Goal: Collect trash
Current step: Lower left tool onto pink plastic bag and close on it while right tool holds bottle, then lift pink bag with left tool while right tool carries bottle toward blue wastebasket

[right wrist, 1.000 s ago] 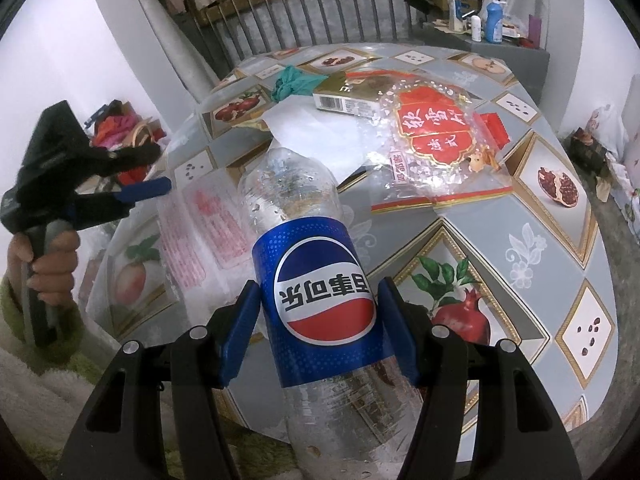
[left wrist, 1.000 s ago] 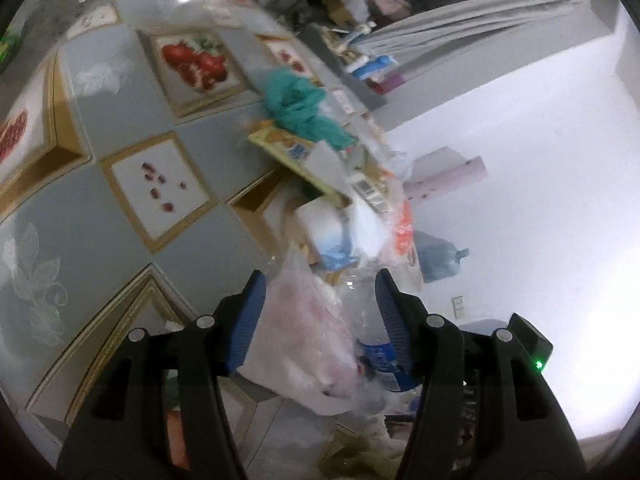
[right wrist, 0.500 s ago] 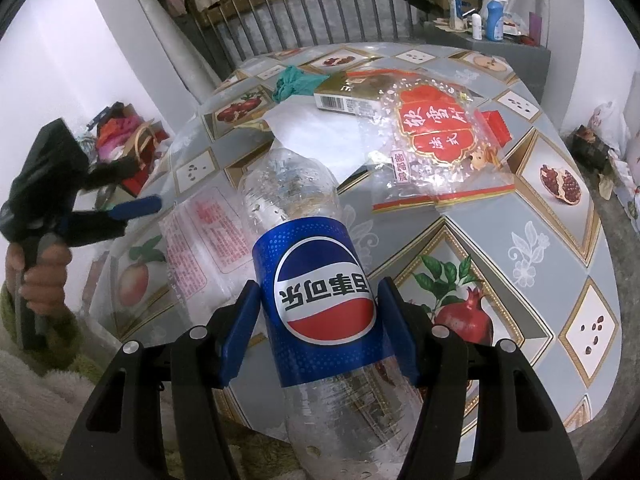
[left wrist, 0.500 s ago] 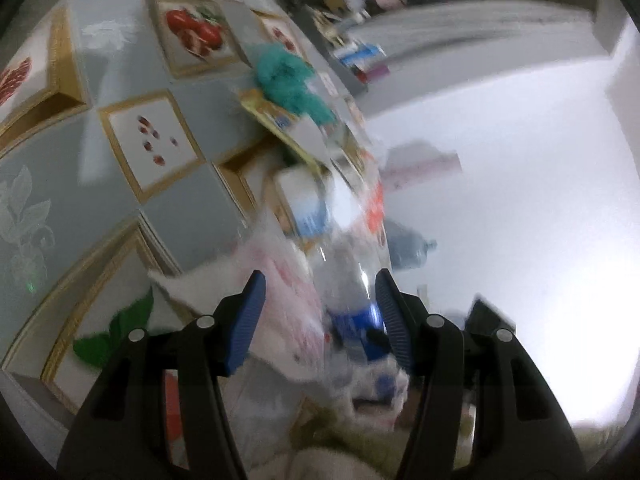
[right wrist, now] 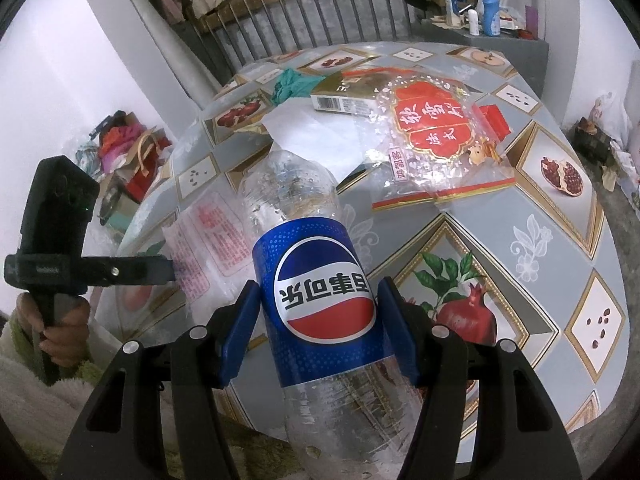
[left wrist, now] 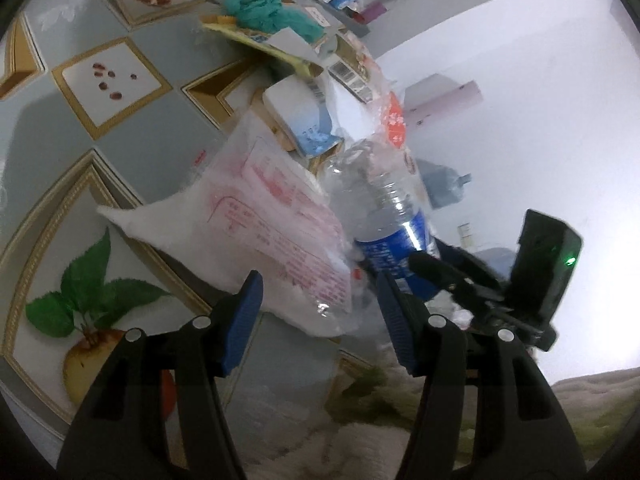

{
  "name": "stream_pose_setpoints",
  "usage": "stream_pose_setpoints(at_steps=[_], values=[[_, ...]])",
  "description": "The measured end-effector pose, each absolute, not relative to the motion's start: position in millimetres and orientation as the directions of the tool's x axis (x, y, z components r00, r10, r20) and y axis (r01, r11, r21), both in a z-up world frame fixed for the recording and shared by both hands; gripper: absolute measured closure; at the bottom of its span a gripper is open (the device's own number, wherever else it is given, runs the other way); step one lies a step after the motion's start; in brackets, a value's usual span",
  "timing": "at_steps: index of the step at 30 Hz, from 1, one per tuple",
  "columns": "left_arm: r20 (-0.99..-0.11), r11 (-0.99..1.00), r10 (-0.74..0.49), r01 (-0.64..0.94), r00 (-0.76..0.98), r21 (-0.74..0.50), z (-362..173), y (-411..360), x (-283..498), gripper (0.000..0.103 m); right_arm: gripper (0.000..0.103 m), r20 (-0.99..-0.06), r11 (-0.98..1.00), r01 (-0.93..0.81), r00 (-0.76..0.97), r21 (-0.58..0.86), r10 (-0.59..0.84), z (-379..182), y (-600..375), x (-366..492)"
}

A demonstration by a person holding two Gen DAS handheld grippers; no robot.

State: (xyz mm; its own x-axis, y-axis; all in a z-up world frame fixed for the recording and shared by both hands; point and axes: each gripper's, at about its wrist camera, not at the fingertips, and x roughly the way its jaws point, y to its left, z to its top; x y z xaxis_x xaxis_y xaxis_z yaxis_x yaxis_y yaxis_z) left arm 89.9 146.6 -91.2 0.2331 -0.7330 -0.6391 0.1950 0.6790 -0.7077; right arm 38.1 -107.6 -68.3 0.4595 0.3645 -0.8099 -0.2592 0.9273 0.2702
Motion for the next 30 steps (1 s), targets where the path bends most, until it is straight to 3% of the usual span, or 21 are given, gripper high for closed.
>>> stream_pose_setpoints(at_steps=[5, 12, 14, 15, 18, 20, 23, 28, 30], values=[[-0.706, 0.752, -0.658, 0.189, 0.261, -0.631, -94.5, 148.7, 87.9, 0.048, 0.044, -0.806, 0.926, -0.256, 0.463, 0.278, 0.37, -68.6, -109.3, 38.0], [-0.67, 0.733, -0.676, 0.186, 0.308, -0.655, -89.5, 157.0, 83.8, 0.048, 0.044, -0.798, 0.922, -0.257, 0.466, 0.291, 0.382, -70.2, -111.8, 36.7], [-0.642, 0.709, -0.694, 0.156, 0.325, -0.687, -87.4, 159.8, 84.9, 0.05, 0.044, -0.785, 0.904, -0.231, 0.449, 0.359, 0.427, -74.9, -119.7, 39.6], [-0.661, 0.716, -0.685, 0.116, 0.305, -0.688, -88.9, 159.7, 87.7, 0.058, 0.044, -0.79, 0.895, -0.204, 0.422, 0.397, 0.446, -76.1, -123.3, 43.5], [-0.684, 0.734, -0.66, 0.072, 0.31, -0.676, -91.6, 159.7, 90.8, 0.064, 0.044, -0.792, 0.877, -0.177, 0.377, 0.447, 0.48, -77.8, -125.8, 51.6], [-0.683, 0.73, -0.659, 0.05, 0.316, -0.681, -101.8, 158.8, 92.2, 0.073, 0.044, -0.779, 0.877, -0.186, 0.405, 0.442, 0.479, -78.7, -123.9, 48.9], [-0.649, 0.688, -0.668, -0.029, 0.365, -0.725, -109.3, 165.9, 89.3, 0.079, 0.043, -0.789, 0.89, -0.205, 0.413, 0.406, 0.455, -76.5, -114.9, 46.7], [-0.672, 0.733, -0.633, 0.018, 0.385, -0.68, -102.8, 161.3, 87.7, 0.096, 0.043, -0.826, 0.908, -0.28, 0.393, 0.311, 0.404, -75.9, -95.2, 47.3], [-0.678, 0.751, -0.617, 0.042, 0.4, -0.659, -95.4, 158.8, 88.0, 0.098, 0.043, -0.84, 0.915, -0.291, 0.387, 0.281, 0.38, -76.5, -91.2, 48.3]])
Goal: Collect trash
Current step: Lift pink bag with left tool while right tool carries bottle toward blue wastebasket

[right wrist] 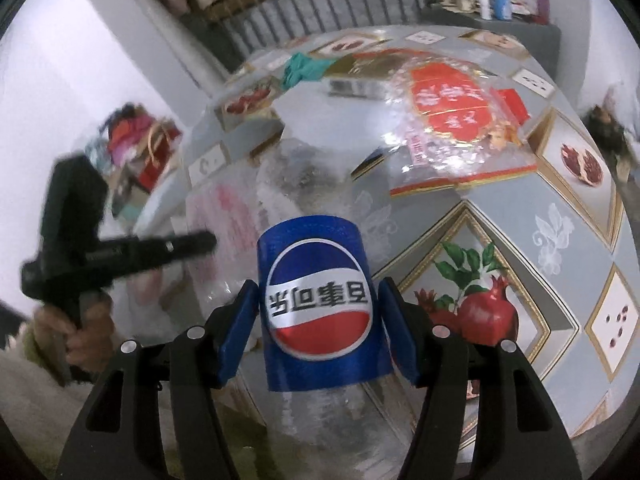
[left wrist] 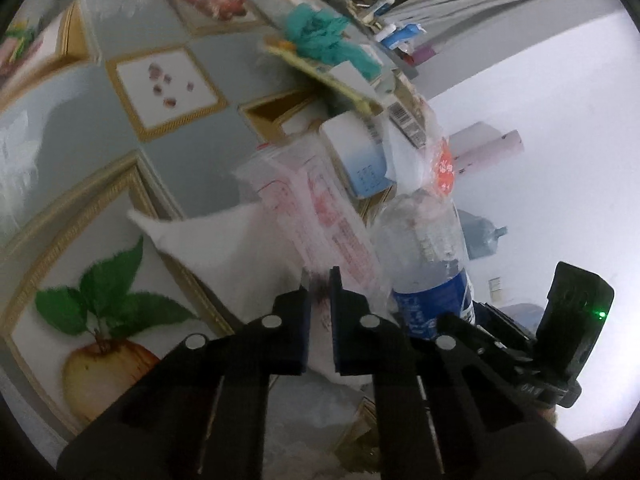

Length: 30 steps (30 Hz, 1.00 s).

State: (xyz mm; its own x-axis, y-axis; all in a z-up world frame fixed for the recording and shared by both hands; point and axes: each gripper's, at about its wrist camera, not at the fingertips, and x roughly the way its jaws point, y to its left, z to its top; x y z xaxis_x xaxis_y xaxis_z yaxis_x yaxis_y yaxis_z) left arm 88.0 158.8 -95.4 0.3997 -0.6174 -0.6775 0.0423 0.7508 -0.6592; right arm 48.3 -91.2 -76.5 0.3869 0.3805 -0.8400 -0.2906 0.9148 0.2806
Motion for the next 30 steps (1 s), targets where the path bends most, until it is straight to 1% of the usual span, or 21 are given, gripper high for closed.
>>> stream_pose_setpoints(at_steps=[3, 9, 15, 18, 19, 22, 24, 27, 30], values=[[-0.687, 0.765, -0.609, 0.065, 0.397, -0.641, -88.4, 156.9, 87.5, 0.099, 0.044, -0.857, 0.925, -0.297, 0.385, 0.236, 0.342, -83.3, -82.9, 50.8], [-0.672, 0.76, -0.624, 0.113, 0.397, -0.64, -74.3, 149.5, 91.1, 0.101, 0.046, -0.834, 0.929, -0.274, 0.426, 0.249, 0.35, -77.9, -90.6, 44.4], [-0.637, 0.757, -0.639, 0.206, 0.431, -0.62, -39.2, 138.0, 86.8, 0.101, 0.046, -0.785, 0.918, -0.269, 0.481, 0.292, 0.39, -57.1, -109.8, 20.0], [-0.61, 0.747, -0.656, 0.272, 0.445, -0.606, -16.7, 128.7, 83.1, 0.101, 0.046, -0.744, 0.909, -0.25, 0.522, 0.333, 0.417, -42.2, -125.0, 6.0], [-0.6, 0.746, -0.66, 0.301, 0.452, -0.595, -7.6, 123.6, 82.2, 0.101, 0.046, -0.718, 0.9, -0.233, 0.545, 0.367, 0.434, -34.4, -136.3, -0.1], [-0.58, 0.732, -0.681, 0.388, 0.448, -0.56, 17.6, 96.9, 84.8, 0.101, 0.046, -0.656, 0.881, -0.189, 0.604, 0.434, 0.453, -19.1, -165.9, -13.8], [-0.585, 0.726, -0.687, 0.442, 0.432, -0.527, 31.7, 70.5, 90.0, 0.101, 0.046, -0.605, 0.865, -0.153, 0.656, 0.477, 0.45, -8.3, -192.9, -22.6], [-0.583, 0.684, -0.718, 0.539, 0.379, -0.492, 51.0, 21.1, 98.9, 0.101, 0.046, -0.553, 0.858, -0.064, 0.74, 0.51, 0.383, 3.5, -240.4, -36.9], [-0.612, 0.622, -0.74, 0.633, 0.281, -0.461, 64.3, -48.0, 110.7, 0.101, 0.046, -0.527, 0.833, 0.065, 0.801, 0.55, 0.286, 2.6, -294.2, -51.1]])
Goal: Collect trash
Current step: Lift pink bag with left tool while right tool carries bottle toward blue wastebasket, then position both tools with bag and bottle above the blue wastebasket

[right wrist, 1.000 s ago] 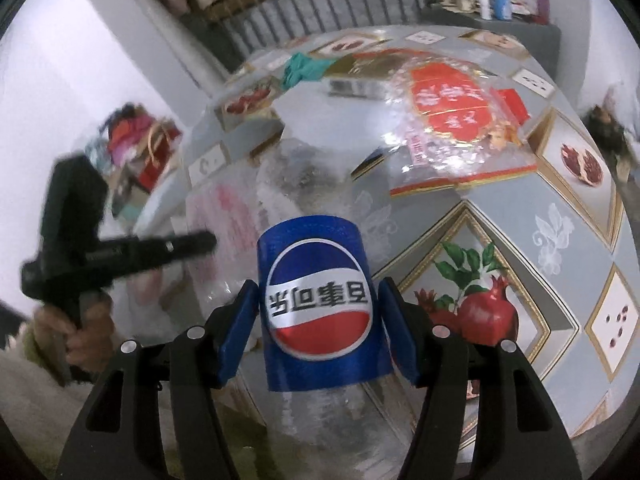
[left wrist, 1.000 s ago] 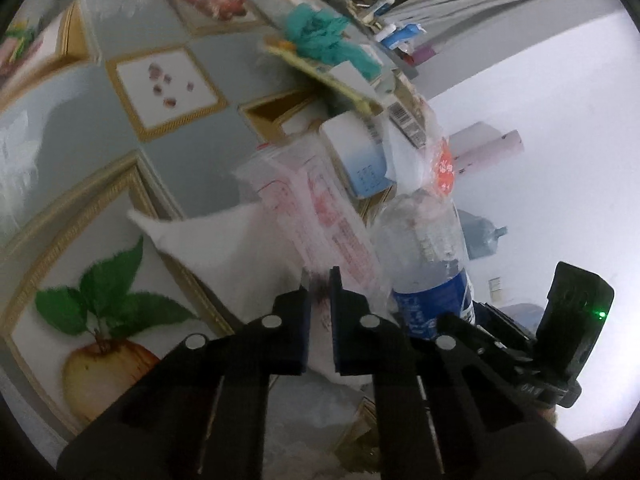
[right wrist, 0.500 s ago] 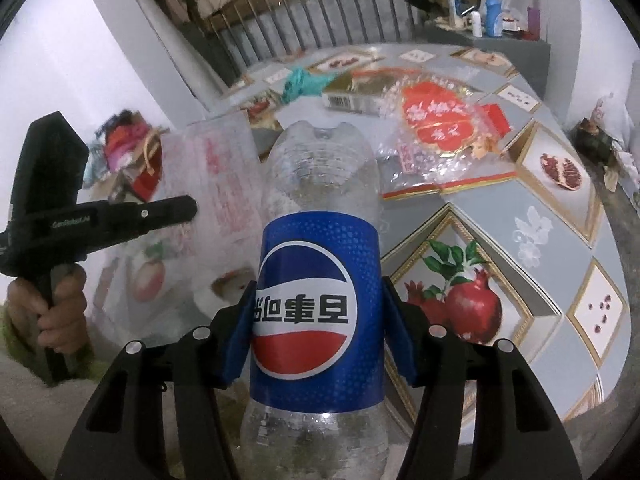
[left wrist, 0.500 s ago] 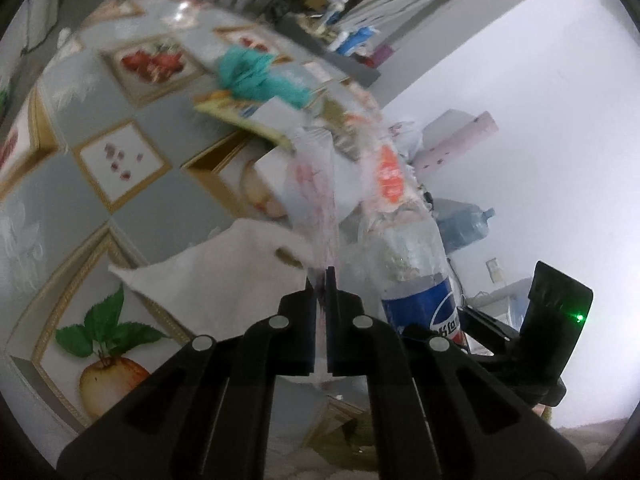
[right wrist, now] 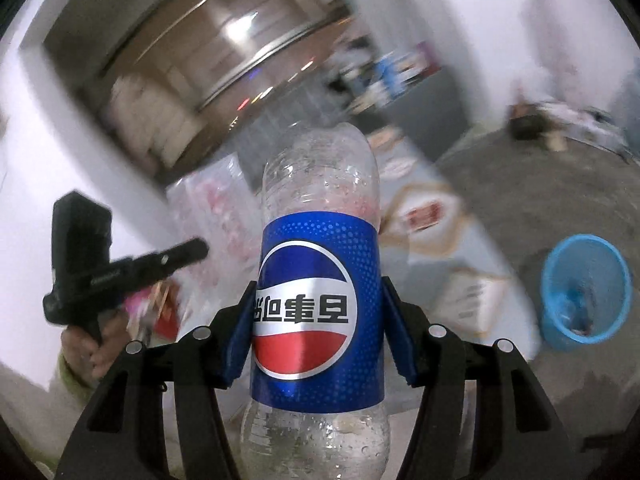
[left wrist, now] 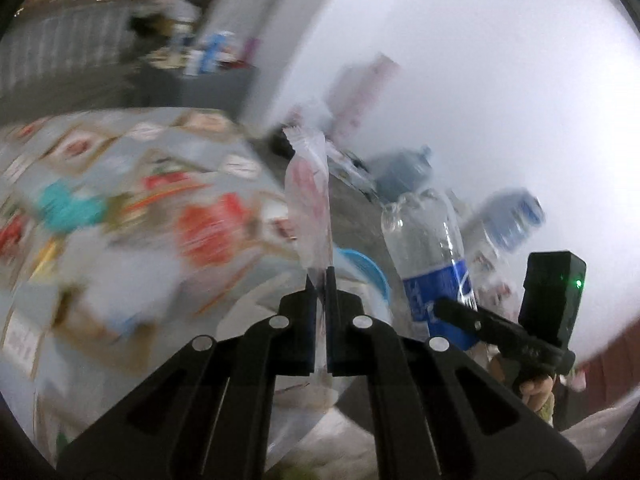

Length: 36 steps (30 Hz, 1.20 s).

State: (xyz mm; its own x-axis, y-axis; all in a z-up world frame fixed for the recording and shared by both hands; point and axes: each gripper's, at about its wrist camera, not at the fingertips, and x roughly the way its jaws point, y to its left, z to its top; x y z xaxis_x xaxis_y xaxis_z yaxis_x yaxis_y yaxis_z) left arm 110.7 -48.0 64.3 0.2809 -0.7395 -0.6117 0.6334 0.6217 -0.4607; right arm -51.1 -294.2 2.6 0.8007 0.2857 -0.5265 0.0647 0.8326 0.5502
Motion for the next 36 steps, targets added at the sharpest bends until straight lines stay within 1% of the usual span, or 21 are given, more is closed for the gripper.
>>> stream_pose_setpoints(at_steps=[2, 5, 8, 11, 14, 18, 23, 25, 27, 30, 32, 33, 36], values=[[-0.645, 0.587, -0.735, 0.672, 0.208, -0.452, 65.0, -94.0, 118.7, 0.101, 0.046, -0.525, 0.778, 0.171, 0.82, 0.604, 0.227, -9.4, -336.6, -59.0], [-0.706, 0.535, -0.701, 0.729, 0.102, -0.426, 55.4, -171.3, 131.4, 0.101, 0.046, -0.537, 0.67, 0.295, 0.824, 0.681, 0.184, -36.8, -393.1, -68.7], [-0.755, 0.484, -0.654, 0.792, 0.043, -0.373, 37.5, -241.1, 139.1, 0.101, 0.046, -0.529, 0.554, 0.358, 0.829, 0.751, 0.181, -67.0, -437.6, -73.3], [-0.798, 0.451, -0.603, 0.818, -0.015, -0.357, 14.0, -300.1, 149.2, 0.101, 0.046, -0.547, 0.476, 0.421, 0.822, 0.772, 0.16, -95.7, -471.9, -74.5], [-0.827, 0.435, -0.56, 0.831, -0.054, -0.348, -10.8, -345.7, 158.3, 0.101, 0.046, -0.547, 0.387, 0.456, 0.82, 0.802, 0.17, -127.5, -500.6, -69.4], [-0.851, 0.441, -0.516, 0.822, -0.095, -0.36, -46.7, -381.1, 174.3, 0.101, 0.046, -0.559, 0.296, 0.497, 0.808, 0.816, 0.185, -167.7, -527.4, -59.3], [-0.862, 0.494, -0.491, 0.776, -0.123, -0.392, -76.1, -374.0, 184.0, 0.101, 0.046, -0.547, 0.229, 0.501, 0.802, 0.835, 0.239, -200.5, -532.7, -44.7], [-0.86, 0.505, -0.498, 0.77, -0.109, -0.39, -76.8, -357.5, 183.9, 0.101, 0.046, -0.535, 0.223, 0.488, 0.801, 0.844, 0.269, -207.3, -523.9, -43.4], [-0.847, 0.516, -0.522, 0.756, -0.096, -0.403, -70.7, -331.5, 183.3, 0.101, 0.046, -0.532, 0.232, 0.479, 0.78, 0.846, 0.329, -217.1, -511.3, -28.8], [-0.828, 0.539, -0.555, 0.724, -0.08, -0.431, -58.8, -291.2, 183.1, 0.101, 0.046, -0.536, 0.277, 0.459, 0.729, 0.844, 0.425, -223.6, -482.5, -4.7], [-0.83, 0.557, -0.556, 0.723, -0.043, -0.41, -52.9, -260.6, 179.6, 0.101, 0.046, -0.534, 0.306, 0.439, 0.71, 0.845, 0.459, -219.4, -466.0, 3.6], [-0.835, 0.566, -0.55, 0.723, -0.027, -0.397, -50.9, -250.4, 177.6, 0.101, 0.046, -0.539, 0.326, 0.43, 0.703, 0.842, 0.465, -215.0, -460.9, 6.0], [-0.837, 0.577, -0.546, 0.723, -0.004, -0.38, -47.3, -219.7, 170.3, 0.103, 0.046, -0.599, 0.458, 0.405, 0.66, 0.792, 0.453, -192.0, -450.8, 14.7]])
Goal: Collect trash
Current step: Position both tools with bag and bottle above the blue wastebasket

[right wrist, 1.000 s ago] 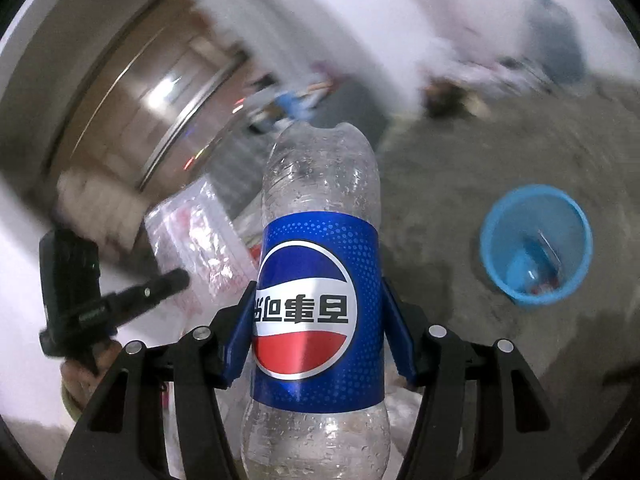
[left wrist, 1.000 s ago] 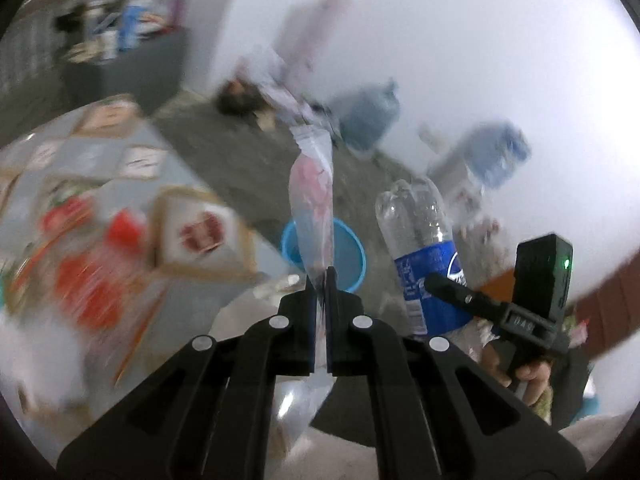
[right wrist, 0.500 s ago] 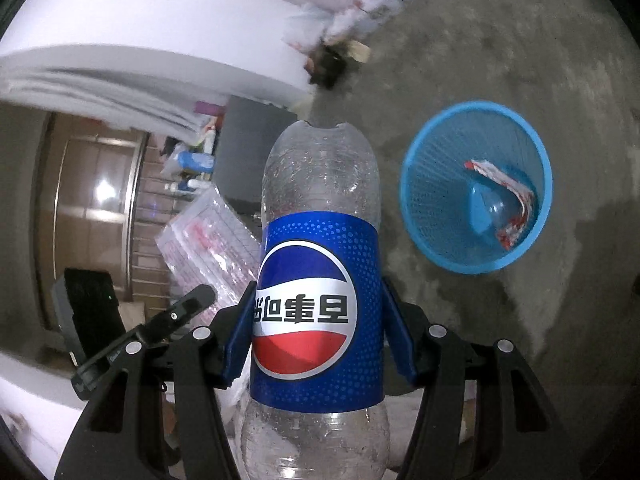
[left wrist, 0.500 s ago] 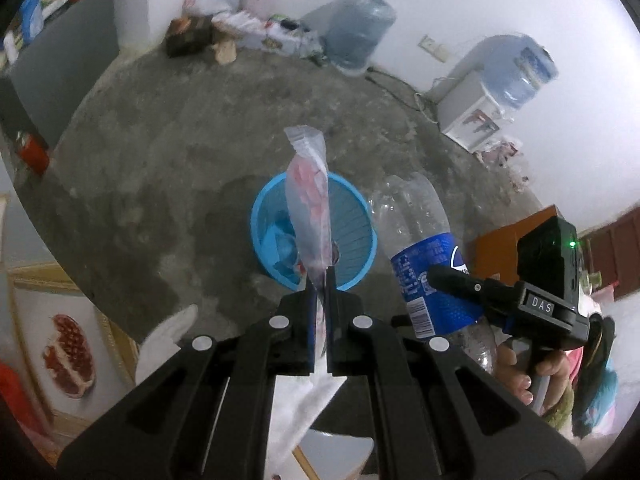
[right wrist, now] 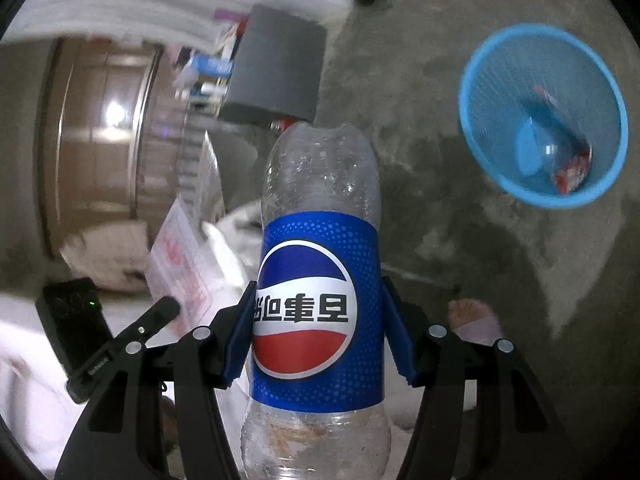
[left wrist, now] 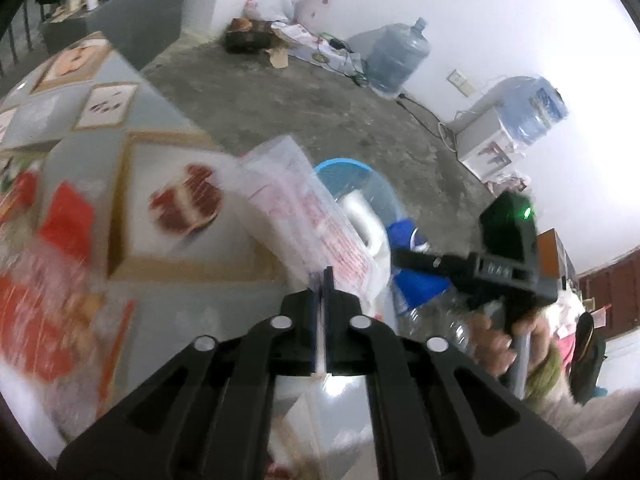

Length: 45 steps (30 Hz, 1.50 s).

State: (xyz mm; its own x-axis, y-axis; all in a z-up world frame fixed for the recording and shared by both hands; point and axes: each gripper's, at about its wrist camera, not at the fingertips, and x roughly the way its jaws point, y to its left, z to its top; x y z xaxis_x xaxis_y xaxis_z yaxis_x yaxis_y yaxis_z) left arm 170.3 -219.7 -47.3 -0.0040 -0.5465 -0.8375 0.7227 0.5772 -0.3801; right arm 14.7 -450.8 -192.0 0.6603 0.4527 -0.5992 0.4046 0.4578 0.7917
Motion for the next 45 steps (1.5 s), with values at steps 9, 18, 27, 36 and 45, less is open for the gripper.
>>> stream_pose_setpoints(at_steps=[9, 18, 27, 36, 45], values=[[-0.802, 0.59, -0.592, 0.723, 0.084, -0.359, -27.3, -167.1, 153.5, 0.103, 0.046, -0.881, 0.916, 0.156, 0.373, 0.37, 0.292, -106.3, -406.7, 66.5], [-0.693, 0.666, -0.636, 0.695, 0.339, -0.27, 32.9, -84.3, 133.2, 0.103, 0.046, -0.896, 0.946, 0.003, 0.322, 0.324, 0.306, -81.4, -349.6, 62.4], [-0.666, 0.7, -0.626, 0.668, 0.406, -0.251, 46.4, -41.6, 125.2, 0.103, 0.046, -0.871, 0.919, -0.05, 0.3, 0.392, 0.388, -92.9, -270.7, 49.9], [-0.655, 0.694, -0.643, 0.662, 0.396, -0.282, 44.6, -32.9, 124.9, 0.103, 0.046, -0.845, 0.898, -0.035, 0.325, 0.438, 0.425, -95.1, -257.1, 32.2], [-0.652, 0.667, -0.665, 0.683, 0.364, -0.299, 51.6, -45.5, 128.0, 0.103, 0.046, -0.69, 0.79, -0.033, 0.464, 0.612, 0.555, -63.0, -273.6, -6.7]])
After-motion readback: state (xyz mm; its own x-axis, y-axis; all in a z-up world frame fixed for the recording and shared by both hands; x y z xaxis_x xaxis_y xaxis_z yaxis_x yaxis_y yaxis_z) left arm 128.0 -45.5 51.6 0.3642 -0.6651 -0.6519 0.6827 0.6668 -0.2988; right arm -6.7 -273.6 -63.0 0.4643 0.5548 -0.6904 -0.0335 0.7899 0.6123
